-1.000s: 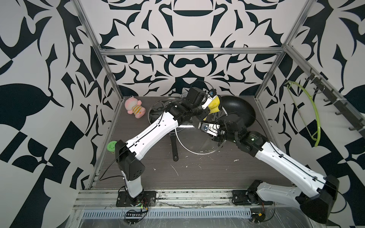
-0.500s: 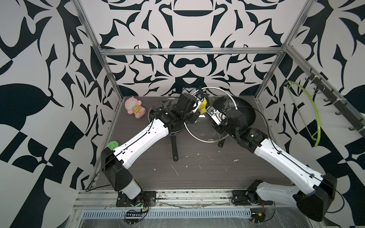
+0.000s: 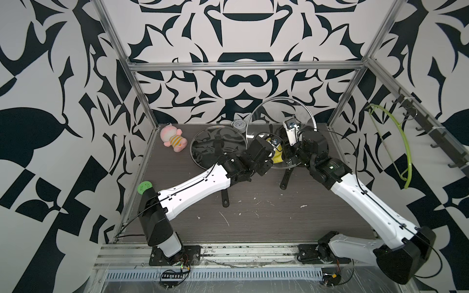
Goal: Wipe the pot lid with a cloth
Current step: Wipe the pot lid.
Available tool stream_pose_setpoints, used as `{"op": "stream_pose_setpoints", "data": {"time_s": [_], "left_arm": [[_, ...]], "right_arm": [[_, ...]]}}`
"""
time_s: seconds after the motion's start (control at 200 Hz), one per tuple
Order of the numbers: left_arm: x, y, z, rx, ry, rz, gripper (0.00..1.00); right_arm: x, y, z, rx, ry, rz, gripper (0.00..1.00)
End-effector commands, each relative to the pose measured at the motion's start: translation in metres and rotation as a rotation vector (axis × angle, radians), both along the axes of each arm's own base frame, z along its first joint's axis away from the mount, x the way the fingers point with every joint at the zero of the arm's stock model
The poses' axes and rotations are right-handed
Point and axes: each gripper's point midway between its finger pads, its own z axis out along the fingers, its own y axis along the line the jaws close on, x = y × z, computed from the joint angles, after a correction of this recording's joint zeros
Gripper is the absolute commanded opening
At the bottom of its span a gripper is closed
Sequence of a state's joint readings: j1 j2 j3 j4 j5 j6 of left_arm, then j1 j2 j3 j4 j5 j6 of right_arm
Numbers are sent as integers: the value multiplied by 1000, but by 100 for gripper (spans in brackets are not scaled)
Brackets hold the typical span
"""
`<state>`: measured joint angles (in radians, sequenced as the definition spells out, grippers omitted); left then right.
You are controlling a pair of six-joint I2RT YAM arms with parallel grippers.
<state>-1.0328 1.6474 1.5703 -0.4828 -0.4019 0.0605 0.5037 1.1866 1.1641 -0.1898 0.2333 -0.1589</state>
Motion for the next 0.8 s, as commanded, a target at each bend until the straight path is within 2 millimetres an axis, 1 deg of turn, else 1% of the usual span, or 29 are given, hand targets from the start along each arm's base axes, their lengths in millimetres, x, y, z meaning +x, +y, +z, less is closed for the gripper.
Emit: {"op": "stream_pose_setpoints", "data": {"time_s": [0.0, 0.155, 0.275, 0.295, 0.49, 0.63, 0.695, 0.795], "left_arm": [[4, 2, -12, 17, 19, 30, 0], [14, 21, -7, 5, 17, 67, 0], [22, 37, 1, -24, 21, 98, 0], [24, 40, 2, -29, 20, 103, 0], [37, 66, 23, -96, 17, 139, 0], [52, 82, 34, -119, 13, 174, 0], [59, 85, 38, -126, 17, 175, 0], [68, 85, 43, -129, 17, 152, 0]], "right_arm": [[-11, -2, 128, 259, -341, 16, 0], [-13, -6, 125, 239, -338, 10, 0], [-15, -6, 118, 176, -335, 24, 0], [-17, 0, 117, 167, -332, 61, 0], [-31, 15, 104, 56, -359, 194, 0], [-50, 36, 92, -49, -384, 367, 0], [-57, 42, 86, -93, -389, 419, 0], [-65, 52, 77, -160, -406, 474, 0]]}}
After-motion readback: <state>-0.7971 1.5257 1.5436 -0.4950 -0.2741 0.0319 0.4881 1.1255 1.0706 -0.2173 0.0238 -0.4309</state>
